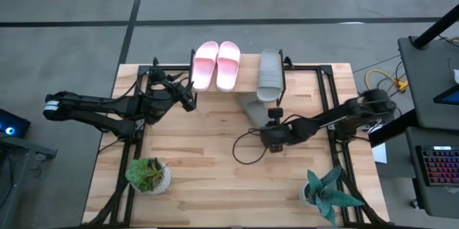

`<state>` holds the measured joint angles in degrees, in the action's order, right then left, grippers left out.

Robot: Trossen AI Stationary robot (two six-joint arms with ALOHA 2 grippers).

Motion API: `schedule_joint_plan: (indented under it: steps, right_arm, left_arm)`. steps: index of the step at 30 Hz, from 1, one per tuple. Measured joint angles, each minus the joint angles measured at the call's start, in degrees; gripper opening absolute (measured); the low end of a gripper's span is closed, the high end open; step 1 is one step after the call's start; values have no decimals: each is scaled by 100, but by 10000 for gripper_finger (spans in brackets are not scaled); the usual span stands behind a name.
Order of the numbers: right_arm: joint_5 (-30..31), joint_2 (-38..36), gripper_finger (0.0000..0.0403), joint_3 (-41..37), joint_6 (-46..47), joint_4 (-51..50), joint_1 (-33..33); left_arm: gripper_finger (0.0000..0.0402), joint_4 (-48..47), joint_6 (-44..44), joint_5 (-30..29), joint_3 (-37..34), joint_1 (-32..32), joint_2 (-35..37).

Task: Pick and place slides into the shelf
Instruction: Put the gray slides on the shelf

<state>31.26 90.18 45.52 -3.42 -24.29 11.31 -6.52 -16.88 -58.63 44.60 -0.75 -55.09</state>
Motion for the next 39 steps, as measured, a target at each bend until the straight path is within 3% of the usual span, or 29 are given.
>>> schedule_joint_plan:
  steps: [9, 16, 22, 34, 39]
  right_arm:
    - [-1188, -1725, 24, 6, 51, -124, 735]
    - [-1199, -2986, 20, 6, -223, 110, 1469]
    - [-1213, -3578, 19, 8, -921, 705, 2026]
    - [-1169, -3561, 19, 6, -1290, 708, 2157]
    - [-1172, -3561, 18, 5, -1316, 692, 2158]
  left_arm:
    - [212, -1, -288, 1627, 0, -2, 67]
    - [212, 54, -507, 3551, 0, -2, 139]
    - [212, 532, -652, 5218, 0, -7, 114]
    - [212, 609, -800, 6614, 0, -2, -15]
    - [212, 650, -804, 6686, 2, 1, -301]
